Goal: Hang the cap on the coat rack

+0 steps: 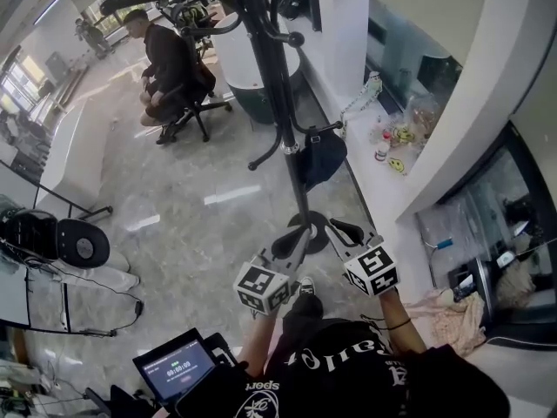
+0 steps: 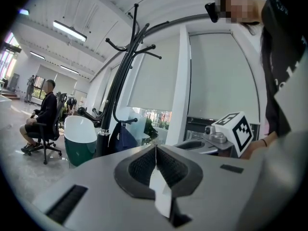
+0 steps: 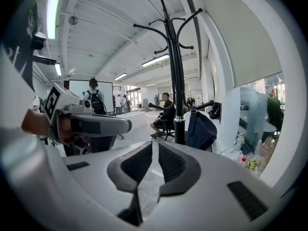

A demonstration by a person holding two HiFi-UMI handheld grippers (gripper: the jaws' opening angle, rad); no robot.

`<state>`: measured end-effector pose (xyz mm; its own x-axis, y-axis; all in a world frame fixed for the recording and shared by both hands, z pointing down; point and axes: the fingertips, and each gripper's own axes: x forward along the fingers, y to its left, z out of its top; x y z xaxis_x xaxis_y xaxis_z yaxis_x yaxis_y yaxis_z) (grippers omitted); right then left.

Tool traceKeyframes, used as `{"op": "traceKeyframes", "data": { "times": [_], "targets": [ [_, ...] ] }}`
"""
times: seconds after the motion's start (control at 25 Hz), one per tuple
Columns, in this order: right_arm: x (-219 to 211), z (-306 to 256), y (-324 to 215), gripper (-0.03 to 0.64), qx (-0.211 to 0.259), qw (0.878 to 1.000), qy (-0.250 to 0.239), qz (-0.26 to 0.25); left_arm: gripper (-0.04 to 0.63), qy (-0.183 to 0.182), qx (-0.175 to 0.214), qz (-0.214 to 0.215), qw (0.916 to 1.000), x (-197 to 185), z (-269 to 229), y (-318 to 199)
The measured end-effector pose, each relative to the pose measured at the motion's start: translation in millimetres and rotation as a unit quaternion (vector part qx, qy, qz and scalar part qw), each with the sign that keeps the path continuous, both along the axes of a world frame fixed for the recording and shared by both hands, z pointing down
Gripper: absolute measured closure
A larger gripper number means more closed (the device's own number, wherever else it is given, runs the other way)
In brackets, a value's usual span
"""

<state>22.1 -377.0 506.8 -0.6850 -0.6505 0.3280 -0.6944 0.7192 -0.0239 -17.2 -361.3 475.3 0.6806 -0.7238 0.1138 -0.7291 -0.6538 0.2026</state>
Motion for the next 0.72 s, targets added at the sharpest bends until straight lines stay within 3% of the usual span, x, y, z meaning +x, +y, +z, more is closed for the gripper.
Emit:
{"op": "traceKeyframes", "data": {
  "times": [0.24, 0.72],
  "targets": [
    [20.9, 6.2, 55.4, 0.6, -0.015, 1.0, 0.0, -0.001, 0.591, 0.004, -0.005, -0.007, 1.0, 21.0, 4.1, 47.6],
    [35.1, 11.8, 137.2, 0.601, -0.043, 0.999, -0.022, -0.017, 0.591, -0.011, -0.018, -0.008, 0.9997, 49.4, 13.3, 125.6]
  ]
}}
